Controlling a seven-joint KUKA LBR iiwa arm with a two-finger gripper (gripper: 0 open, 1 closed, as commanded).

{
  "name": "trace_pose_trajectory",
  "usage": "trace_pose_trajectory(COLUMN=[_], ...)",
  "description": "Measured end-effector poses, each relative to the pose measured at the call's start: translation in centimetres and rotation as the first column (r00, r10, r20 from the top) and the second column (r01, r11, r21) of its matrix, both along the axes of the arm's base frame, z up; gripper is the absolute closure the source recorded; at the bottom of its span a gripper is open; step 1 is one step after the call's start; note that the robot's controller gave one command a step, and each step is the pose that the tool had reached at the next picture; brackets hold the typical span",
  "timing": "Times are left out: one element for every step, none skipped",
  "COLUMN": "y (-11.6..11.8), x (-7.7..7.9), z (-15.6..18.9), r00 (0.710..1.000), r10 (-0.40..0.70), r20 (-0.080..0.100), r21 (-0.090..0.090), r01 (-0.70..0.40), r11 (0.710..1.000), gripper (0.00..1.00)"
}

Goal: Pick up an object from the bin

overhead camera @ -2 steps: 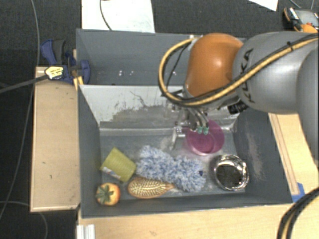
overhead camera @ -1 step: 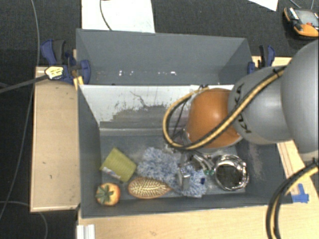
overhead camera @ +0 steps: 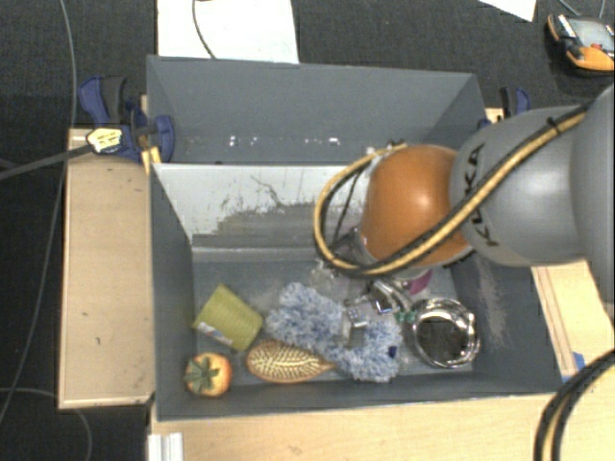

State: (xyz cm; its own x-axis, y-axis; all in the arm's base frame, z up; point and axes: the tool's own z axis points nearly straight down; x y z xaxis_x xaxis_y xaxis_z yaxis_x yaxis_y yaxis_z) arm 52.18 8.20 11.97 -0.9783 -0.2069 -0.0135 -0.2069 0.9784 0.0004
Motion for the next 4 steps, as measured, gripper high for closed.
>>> trace_pose_trajectory(y=[-2.8,-2.6,-1.9,-1.9], x=[-1.5,0.6,-0.4,-0.4], z=[-2.0,-4.9,-4.9,-4.9], r00=[0.996,0.993,0.987,0.986], r10=[-0.089,-0.114,-0.163,-0.164], r20=[-0.009,0.001,-0.002,-0.002], r21=[0.001,0.004,0.004,0.004], r01=[0.089,0.114,0.163,0.164], r11=[0.996,0.993,0.987,0.986], gripper=[0.00,0.00,1.00,1.00])
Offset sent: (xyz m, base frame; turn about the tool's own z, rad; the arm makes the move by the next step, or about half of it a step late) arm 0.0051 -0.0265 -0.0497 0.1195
